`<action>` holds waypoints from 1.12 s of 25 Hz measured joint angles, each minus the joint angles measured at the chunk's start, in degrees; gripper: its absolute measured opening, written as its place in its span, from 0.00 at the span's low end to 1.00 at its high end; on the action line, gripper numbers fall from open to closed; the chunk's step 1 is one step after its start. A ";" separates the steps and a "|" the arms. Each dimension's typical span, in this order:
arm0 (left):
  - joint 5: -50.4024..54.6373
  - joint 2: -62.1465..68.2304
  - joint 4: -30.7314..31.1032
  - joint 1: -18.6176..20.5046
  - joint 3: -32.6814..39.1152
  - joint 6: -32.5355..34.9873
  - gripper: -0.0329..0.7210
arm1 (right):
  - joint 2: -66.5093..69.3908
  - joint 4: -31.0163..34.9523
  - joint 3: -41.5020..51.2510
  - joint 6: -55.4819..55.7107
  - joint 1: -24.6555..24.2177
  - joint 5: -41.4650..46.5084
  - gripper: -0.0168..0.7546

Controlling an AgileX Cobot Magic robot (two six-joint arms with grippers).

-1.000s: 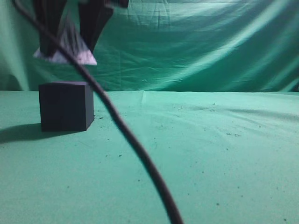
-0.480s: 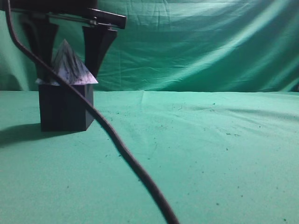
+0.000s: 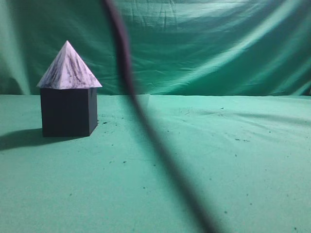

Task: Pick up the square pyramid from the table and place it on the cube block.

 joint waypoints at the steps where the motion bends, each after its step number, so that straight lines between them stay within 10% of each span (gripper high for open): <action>1: 0.00 0.00 0.00 0.00 0.00 0.00 0.04 | -2.18 0.00 0.00 0.97 0.00 0.13 0.45; 7: 0.00 0.00 0.00 0.00 0.00 0.00 0.04 | -14.55 0.64 0.39 3.68 0.00 0.83 0.02; 28: 0.00 0.00 0.00 0.00 0.00 0.00 0.04 | -75.79 5.52 58.60 4.29 0.00 -7.26 0.02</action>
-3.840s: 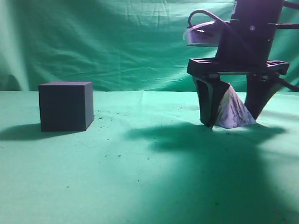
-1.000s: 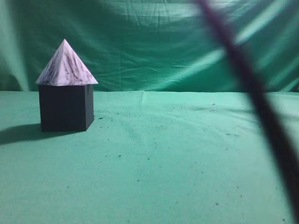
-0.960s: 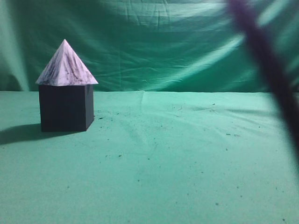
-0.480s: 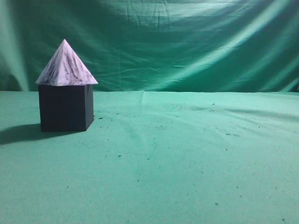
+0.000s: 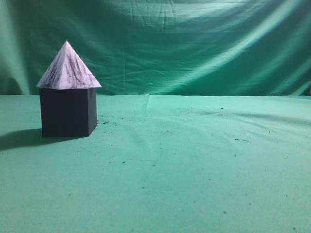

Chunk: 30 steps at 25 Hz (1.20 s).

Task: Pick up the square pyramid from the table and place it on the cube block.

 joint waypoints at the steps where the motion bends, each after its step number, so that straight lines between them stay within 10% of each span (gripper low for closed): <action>1: 0.00 0.00 0.00 0.00 0.00 0.00 0.04 | -2.51 0.10 1.77 0.00 0.00 -1.04 0.02; 15: 0.00 0.00 0.00 0.00 0.00 0.00 0.04 | -20.95 -9.47 15.83 -0.20 -0.70 -9.67 0.02; 23: 0.00 0.00 0.00 0.00 0.00 0.00 0.04 | -29.48 -9.53 35.03 -0.20 -21.40 -37.04 0.02; 30: 0.00 0.00 0.00 0.00 0.00 0.00 0.04 | -37.41 -7.98 50.39 -0.20 -38.75 -42.91 0.02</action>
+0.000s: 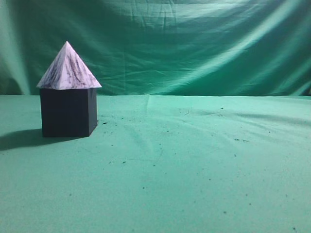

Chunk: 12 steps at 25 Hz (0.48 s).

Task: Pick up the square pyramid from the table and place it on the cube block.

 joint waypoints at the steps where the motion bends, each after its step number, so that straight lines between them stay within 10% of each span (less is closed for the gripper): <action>1: 0.00 0.00 0.00 0.00 0.00 0.00 0.04 | -0.16 0.09 1.76 0.00 -1.79 -0.11 0.02; 12: 0.00 0.00 0.00 0.00 0.00 0.00 0.04 | -0.20 0.44 11.23 0.00 -8.45 0.13 0.02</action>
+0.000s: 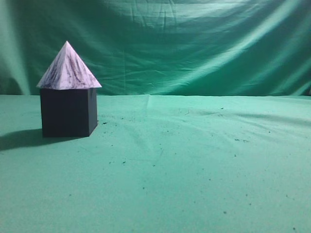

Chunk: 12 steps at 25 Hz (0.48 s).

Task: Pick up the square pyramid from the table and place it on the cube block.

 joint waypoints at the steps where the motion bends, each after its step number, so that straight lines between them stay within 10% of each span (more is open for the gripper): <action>1: 0.00 0.00 0.00 0.00 0.00 0.00 0.04 | 0.00 0.00 0.00 0.00 -0.08 0.00 0.02; 12: 0.00 0.00 0.00 0.00 0.00 0.00 0.04 | 0.00 0.21 0.13 0.00 -0.08 0.00 0.02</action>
